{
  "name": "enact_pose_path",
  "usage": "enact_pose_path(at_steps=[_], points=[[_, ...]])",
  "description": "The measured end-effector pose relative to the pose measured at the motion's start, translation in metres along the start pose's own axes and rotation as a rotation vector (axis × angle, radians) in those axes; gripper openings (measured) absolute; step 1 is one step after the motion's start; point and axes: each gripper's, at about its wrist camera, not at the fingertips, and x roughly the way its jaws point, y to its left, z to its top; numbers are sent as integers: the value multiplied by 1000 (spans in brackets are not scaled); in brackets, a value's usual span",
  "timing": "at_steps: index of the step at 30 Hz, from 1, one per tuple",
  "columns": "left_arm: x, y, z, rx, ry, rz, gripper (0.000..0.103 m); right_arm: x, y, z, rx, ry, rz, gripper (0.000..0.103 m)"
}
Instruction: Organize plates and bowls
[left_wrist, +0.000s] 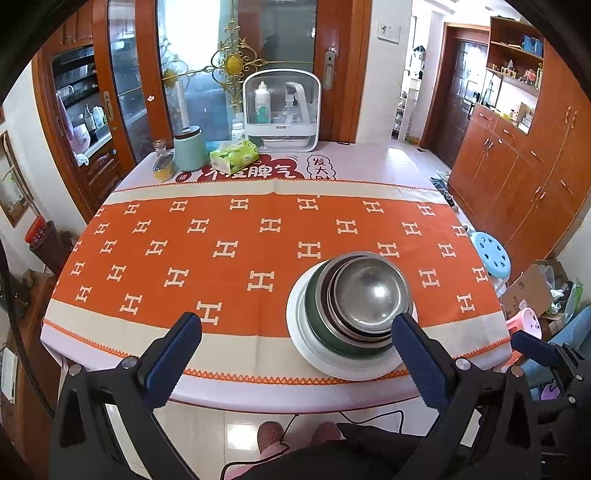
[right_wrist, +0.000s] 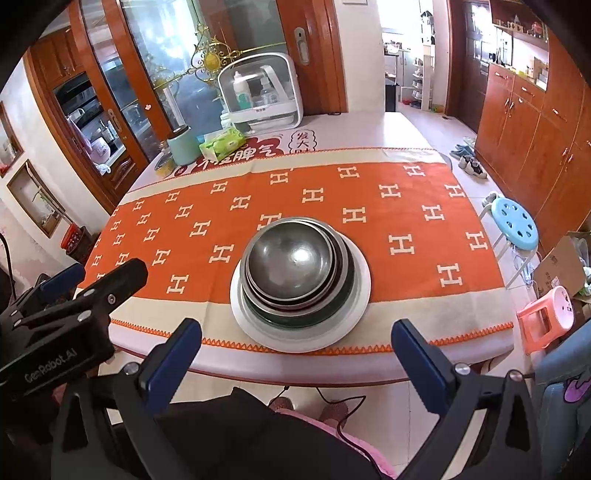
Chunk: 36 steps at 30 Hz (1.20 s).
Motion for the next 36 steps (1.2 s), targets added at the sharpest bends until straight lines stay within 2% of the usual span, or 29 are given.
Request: enact_pose_path(at_steps=[36], points=[[8,-3,2,9,12,-3,102,7,-5,1,7,24,1,103]])
